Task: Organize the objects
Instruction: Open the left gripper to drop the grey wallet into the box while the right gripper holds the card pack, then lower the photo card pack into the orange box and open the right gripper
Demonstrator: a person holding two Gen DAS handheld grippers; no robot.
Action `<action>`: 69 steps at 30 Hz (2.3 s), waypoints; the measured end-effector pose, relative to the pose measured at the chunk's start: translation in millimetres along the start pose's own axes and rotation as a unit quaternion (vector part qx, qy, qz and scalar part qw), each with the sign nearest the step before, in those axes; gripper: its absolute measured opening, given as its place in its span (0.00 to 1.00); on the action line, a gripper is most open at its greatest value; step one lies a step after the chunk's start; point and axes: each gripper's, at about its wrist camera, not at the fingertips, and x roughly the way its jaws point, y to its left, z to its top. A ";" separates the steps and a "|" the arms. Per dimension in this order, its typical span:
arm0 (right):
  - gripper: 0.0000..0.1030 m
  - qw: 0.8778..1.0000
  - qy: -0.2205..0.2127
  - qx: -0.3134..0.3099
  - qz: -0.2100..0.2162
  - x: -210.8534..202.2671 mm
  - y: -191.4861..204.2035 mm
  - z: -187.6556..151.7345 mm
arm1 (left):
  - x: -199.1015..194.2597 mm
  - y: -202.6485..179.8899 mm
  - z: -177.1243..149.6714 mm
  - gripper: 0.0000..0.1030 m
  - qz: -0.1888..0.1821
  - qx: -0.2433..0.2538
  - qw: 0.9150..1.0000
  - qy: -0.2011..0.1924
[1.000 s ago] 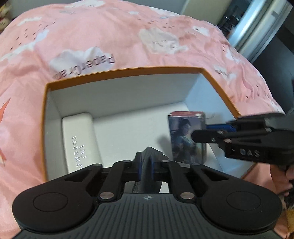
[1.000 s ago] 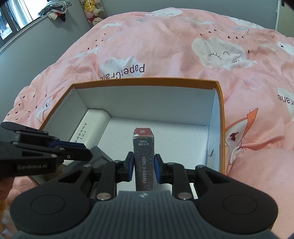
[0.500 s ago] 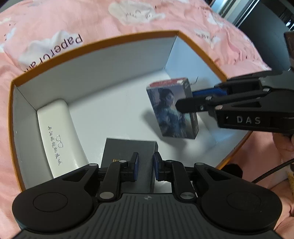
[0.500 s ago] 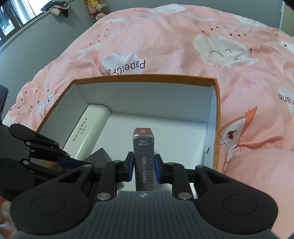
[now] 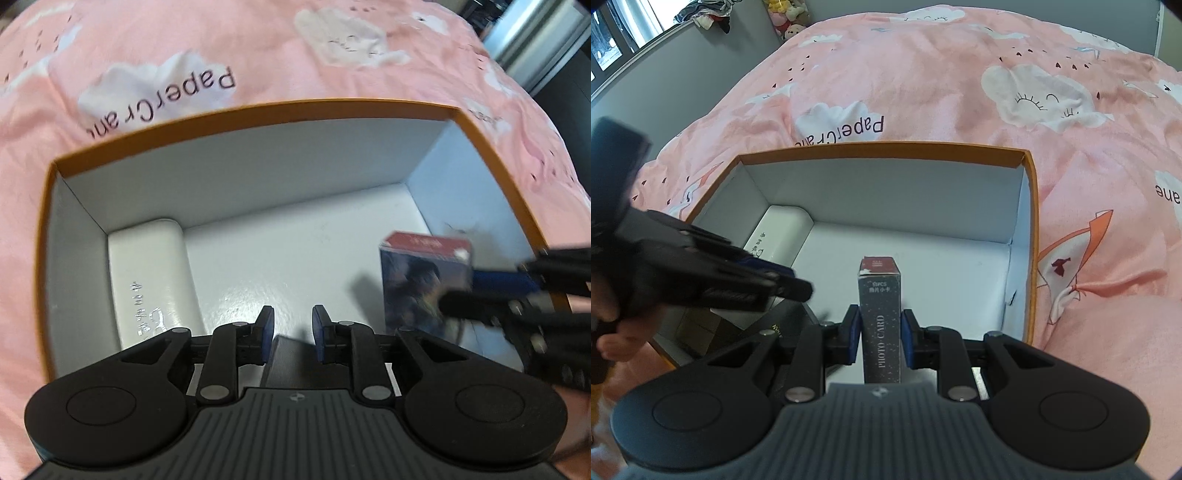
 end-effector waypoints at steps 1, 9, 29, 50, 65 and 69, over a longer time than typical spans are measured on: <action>0.23 1.000 0.000 -0.001 0.000 0.1 0.1 -0.3 | 3.9 0.4 2.4 0.23 0.004 -0.009 1.000 0.005; 0.23 1.000 0.003 -0.001 0.007 4.7 -0.4 -0.6 | 13.5 -6.9 13.8 0.16 0.068 0.013 0.996 0.064; 0.23 0.972 0.155 0.102 0.141 41.6 -18.5 16.5 | -43.5 15.0 32.1 0.13 0.085 0.046 0.994 0.046; 0.47 0.979 0.202 0.003 0.012 65.0 10.4 7.7 | -98.1 -5.1 -16.9 0.13 0.086 -0.068 0.982 -0.154; 0.30 0.978 0.202 -0.047 0.006 61.6 25.4 2.7 | -112.0 -13.7 -37.5 0.13 0.085 -0.072 0.975 -0.192; 0.31 0.977 0.205 -0.052 0.010 63.0 30.2 0.8 | -116.9 -18.7 -41.2 0.16 0.078 -0.066 0.974 -0.203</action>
